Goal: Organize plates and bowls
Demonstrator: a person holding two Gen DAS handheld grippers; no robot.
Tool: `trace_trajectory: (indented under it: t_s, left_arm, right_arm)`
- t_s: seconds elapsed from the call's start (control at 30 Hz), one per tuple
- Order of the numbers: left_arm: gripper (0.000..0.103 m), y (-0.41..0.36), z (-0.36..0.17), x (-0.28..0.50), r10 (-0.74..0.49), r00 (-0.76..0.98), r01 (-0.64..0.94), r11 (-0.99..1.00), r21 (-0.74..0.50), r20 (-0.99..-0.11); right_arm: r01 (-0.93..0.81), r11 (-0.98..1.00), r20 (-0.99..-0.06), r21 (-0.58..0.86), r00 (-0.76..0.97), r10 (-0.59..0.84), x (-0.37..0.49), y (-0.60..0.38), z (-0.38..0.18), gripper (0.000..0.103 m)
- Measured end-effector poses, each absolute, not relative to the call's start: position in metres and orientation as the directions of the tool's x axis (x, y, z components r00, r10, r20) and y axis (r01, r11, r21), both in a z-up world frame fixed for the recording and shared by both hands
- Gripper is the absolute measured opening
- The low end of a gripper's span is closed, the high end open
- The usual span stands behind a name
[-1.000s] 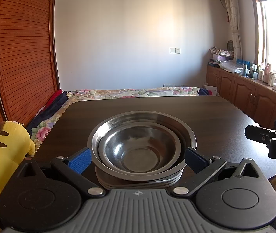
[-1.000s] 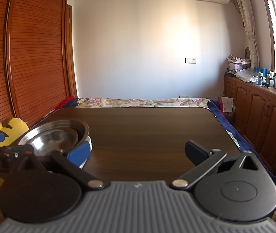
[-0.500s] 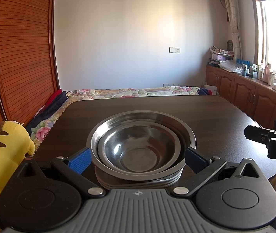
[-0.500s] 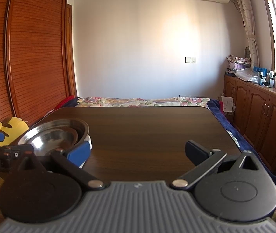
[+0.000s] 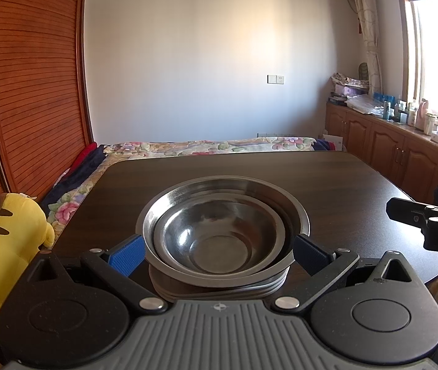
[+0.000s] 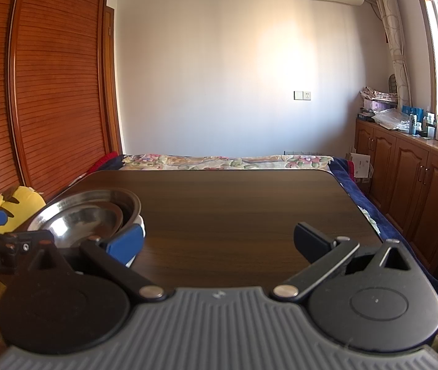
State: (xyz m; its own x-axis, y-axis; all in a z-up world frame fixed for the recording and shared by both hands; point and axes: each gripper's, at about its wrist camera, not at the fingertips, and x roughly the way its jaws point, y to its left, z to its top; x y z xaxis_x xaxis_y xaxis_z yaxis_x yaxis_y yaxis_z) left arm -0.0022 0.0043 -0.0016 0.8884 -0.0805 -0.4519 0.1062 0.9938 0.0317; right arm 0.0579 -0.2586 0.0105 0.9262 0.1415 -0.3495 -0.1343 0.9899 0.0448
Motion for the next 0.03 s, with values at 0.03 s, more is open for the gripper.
trace_trajectory:
  t_s: [0.03]
  left_arm:
    - [0.103, 0.0039, -0.0012, -0.0022, -0.080, 0.889, 0.106, 0.994, 0.032, -0.452]
  right_arm:
    - [-0.134, 0.990, -0.349, 0.044, 0.927, 0.141, 0.0579, -0.2586, 0.0106, 0.103]
